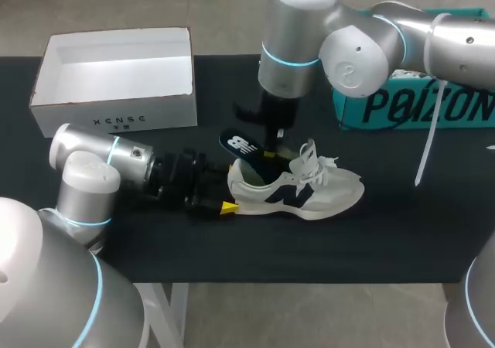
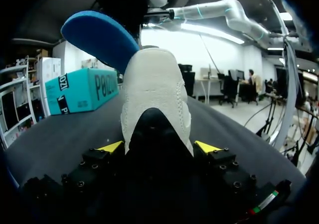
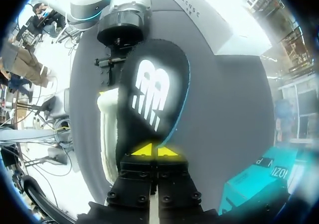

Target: Take the shoe out of the shoebox, open the shoe tongue, remove and reinsert the insole, then place the shoe into the shoebox

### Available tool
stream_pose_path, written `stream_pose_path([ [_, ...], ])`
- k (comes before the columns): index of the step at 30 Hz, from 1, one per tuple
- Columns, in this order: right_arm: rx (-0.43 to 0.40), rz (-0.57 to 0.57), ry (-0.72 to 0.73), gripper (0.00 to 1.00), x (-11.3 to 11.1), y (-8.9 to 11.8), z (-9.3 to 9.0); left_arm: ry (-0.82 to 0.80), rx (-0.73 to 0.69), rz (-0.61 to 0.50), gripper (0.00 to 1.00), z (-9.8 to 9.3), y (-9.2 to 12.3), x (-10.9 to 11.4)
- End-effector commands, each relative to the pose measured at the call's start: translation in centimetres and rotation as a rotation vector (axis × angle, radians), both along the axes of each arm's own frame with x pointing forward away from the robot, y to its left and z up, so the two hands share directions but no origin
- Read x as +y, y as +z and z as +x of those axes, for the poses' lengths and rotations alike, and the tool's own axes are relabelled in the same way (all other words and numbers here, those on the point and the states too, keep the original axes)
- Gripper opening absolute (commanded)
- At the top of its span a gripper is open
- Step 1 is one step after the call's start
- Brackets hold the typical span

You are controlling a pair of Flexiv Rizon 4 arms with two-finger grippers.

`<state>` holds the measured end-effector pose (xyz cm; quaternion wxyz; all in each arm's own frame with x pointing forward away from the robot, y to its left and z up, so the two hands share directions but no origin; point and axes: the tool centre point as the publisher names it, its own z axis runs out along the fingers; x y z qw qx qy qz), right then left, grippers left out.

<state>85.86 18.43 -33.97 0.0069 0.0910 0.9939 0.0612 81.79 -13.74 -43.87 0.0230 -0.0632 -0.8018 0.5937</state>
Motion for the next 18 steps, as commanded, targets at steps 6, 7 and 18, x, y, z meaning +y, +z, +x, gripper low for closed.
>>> stream_pose_path([
  [6, -0.048, 0.058, -0.014, 0.0, 0.9, 3.6, 0.9, 0.0, 0.0, 0.0, 0.0, 0.0, -0.4, -0.1],
  [7, -0.056, 0.066, -0.016, 0.0, 0.9, 4.2, 1.0, 0.0, 0.0, 0.0, 0.0, 0.0, -0.4, -0.1],
  [18, -0.133, 0.09, -0.042, 0.0, 0.8, 9.3, 1.6, 0.0, 0.0, 0.0, 0.0, 0.0, -0.4, -0.1],
])
